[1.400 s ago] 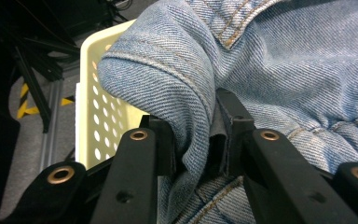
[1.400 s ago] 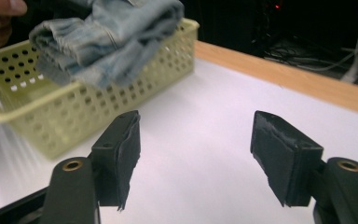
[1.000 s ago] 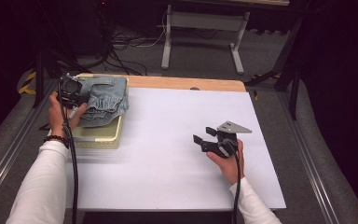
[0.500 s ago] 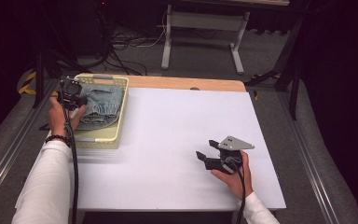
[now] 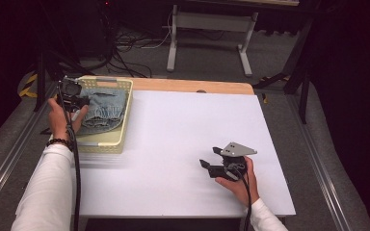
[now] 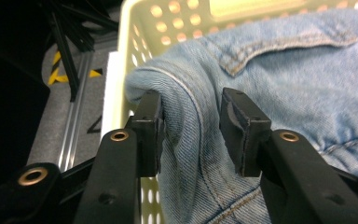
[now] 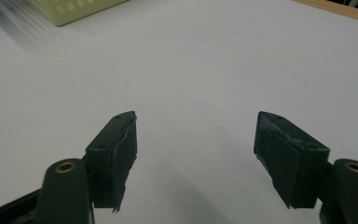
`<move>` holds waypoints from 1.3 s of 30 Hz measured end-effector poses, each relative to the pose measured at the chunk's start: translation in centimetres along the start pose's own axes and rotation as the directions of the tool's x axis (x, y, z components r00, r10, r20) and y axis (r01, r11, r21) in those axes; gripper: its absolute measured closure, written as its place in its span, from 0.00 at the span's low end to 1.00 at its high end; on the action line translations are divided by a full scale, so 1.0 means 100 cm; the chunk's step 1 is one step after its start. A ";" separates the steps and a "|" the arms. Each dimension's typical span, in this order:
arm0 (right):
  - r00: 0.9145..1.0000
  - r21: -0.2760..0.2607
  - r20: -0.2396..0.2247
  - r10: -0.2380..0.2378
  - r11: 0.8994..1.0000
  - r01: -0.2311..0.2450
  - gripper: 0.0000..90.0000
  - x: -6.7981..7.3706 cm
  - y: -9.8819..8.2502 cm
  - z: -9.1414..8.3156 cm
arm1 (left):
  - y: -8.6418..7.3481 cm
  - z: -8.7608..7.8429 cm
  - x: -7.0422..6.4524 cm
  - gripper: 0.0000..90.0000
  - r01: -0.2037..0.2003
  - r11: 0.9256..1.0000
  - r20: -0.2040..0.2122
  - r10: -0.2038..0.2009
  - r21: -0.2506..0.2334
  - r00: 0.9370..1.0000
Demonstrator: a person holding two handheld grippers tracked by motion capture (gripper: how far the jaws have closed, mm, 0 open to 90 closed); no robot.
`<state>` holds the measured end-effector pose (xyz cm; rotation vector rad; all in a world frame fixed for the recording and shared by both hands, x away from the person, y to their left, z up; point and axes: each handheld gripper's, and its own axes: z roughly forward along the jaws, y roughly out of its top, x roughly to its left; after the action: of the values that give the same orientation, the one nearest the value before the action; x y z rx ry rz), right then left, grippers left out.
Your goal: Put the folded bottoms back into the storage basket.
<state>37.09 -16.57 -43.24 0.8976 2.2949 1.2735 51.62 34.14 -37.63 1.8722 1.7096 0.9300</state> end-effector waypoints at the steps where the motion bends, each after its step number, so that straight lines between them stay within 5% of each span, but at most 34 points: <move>1: 1.000 0.005 0.001 -0.006 1.000 0.006 0.34 0.001 0.000 0.001 | 0.000 -0.003 0.000 0.67 -0.001 1.000 -0.004 0.001 -0.011 1.000; 5: 1.000 0.013 -0.005 -0.019 1.000 0.019 0.34 0.002 -0.001 0.003 | 0.004 -0.011 -0.005 0.71 -0.015 0.998 -0.010 0.015 -0.060 1.000; 9: 1.000 0.028 -0.014 -0.025 0.999 0.025 0.33 0.003 -0.001 0.005 | 0.007 -0.011 -0.019 0.77 -0.078 0.995 0.068 0.082 -0.060 0.994; 15: 0.999 0.048 -0.029 -0.041 0.998 0.042 0.33 0.005 -0.003 0.008 | 0.008 0.002 -0.037 0.79 -0.134 0.991 0.125 0.132 0.007 0.983; 19: 0.998 0.054 -0.038 -0.051 0.997 0.053 0.33 0.006 -0.004 0.010 | 0.008 0.015 -0.051 0.81 -0.184 0.979 0.178 0.168 0.083 0.970; 20: 0.998 0.056 -0.040 -0.051 0.997 0.053 0.33 0.007 -0.003 0.011 | 0.008 0.015 -0.051 0.81 -0.184 0.979 0.178 0.168 0.083 0.970; 21: 0.998 0.058 -0.041 -0.052 0.997 0.054 0.33 0.007 -0.003 0.011 | 0.007 0.019 -0.055 0.81 -0.212 0.971 0.165 0.193 0.109 0.967; 29: 0.997 0.058 -0.046 -0.063 0.996 0.066 0.33 0.009 -0.003 0.012 | 0.003 0.029 -0.053 0.85 -0.194 0.970 0.194 0.164 0.149 0.967; 36: 0.997 0.049 -0.040 -0.067 0.996 0.069 0.33 0.009 -0.002 0.009 | 0.006 0.026 -0.059 0.86 -0.243 0.958 0.160 0.219 0.150 0.962; 39: 0.998 0.044 -0.039 -0.058 0.997 0.060 0.33 0.008 -0.001 0.008 | 0.008 0.020 -0.060 0.84 -0.236 0.965 0.137 0.220 0.112 0.966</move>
<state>36.97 -15.59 -43.77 0.8205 2.3696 1.2289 53.57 28.34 -39.48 2.1992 1.5360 0.7845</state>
